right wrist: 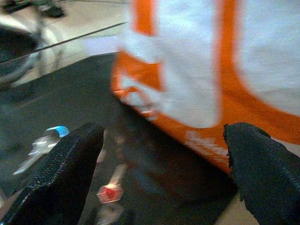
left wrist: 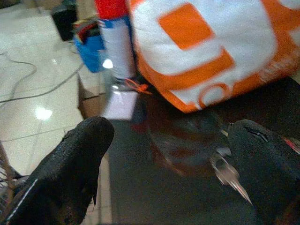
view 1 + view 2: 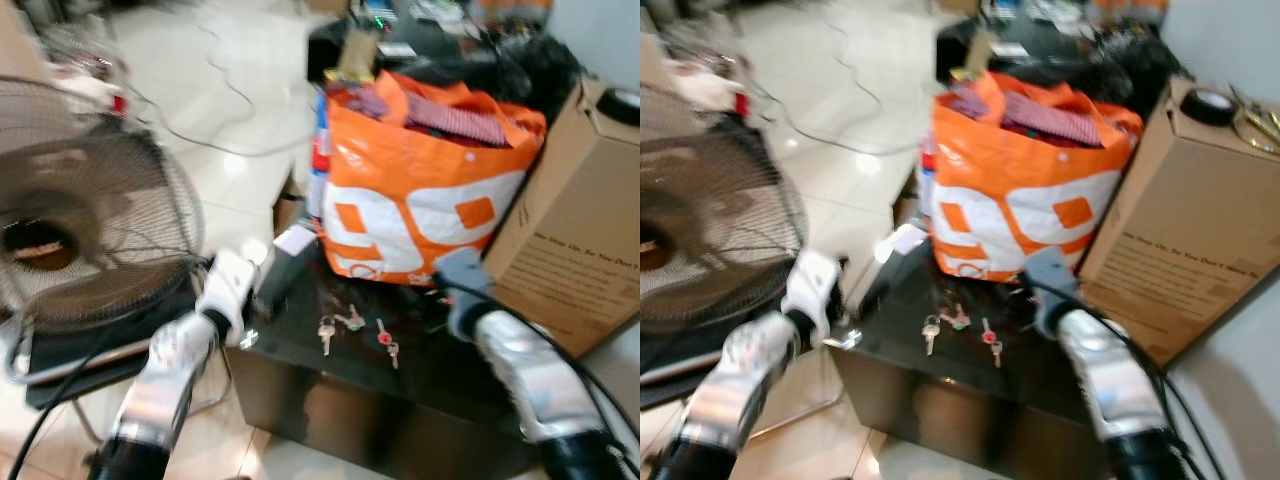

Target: Hang keys on a hook

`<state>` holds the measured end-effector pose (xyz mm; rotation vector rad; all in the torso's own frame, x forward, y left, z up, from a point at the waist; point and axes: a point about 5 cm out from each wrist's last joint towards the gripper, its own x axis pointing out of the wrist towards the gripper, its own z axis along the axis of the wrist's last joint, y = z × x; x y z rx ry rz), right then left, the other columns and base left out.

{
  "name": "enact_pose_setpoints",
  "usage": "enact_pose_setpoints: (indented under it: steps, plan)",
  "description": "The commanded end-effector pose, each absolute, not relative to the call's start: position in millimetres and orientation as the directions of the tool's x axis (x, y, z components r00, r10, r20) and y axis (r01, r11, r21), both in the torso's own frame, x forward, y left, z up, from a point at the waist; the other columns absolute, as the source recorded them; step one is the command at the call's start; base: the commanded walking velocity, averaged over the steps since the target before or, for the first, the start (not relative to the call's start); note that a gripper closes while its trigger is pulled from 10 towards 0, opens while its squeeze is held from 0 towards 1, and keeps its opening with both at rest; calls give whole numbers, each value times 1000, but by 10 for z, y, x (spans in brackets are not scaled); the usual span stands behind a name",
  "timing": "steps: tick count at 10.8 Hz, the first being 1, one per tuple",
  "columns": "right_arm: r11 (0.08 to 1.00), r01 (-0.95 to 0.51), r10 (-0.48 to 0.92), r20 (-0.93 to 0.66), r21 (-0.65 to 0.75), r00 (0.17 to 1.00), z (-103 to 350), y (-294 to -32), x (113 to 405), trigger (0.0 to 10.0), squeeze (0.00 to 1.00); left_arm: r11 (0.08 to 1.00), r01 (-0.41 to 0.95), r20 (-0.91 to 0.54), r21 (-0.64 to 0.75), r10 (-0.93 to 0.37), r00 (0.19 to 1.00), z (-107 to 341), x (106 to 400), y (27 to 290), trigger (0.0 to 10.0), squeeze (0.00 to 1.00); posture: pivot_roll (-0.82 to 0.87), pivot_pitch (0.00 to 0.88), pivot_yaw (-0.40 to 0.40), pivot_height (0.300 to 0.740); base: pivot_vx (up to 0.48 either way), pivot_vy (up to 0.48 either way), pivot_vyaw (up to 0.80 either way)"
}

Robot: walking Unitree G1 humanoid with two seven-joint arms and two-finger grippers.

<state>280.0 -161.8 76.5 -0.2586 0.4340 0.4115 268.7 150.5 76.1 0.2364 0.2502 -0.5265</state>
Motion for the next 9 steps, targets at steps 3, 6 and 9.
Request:
enact_pose_setpoints:
  steps: [3, 6, 9]
  plan:
    - [893, -449, 380, -566, 21, 731, 418, -1381, 2810, 10000, 0, 719, 683, -397, 131, -593, 701, 691, 2376, 1441, 10000, 0, -91, 0, -66, 740, 0, 0, 0]
    - [918, -395, 325, -607, 19, 726, 186, -1270, 2795, 10000, 0, 697, 705, -379, 128, -623, 684, 890, 2337, 1474, 10000, 0, -59, 0, -69, 740, 0, 0, 0]
    - [939, -339, 301, -612, 58, 731, 50, -1169, 2776, 10000, 0, 654, 752, -409, 89, -664, 626, 947, 2203, 1469, 10000, 0, -59, 44, -53, 740, 0, 0, 0]
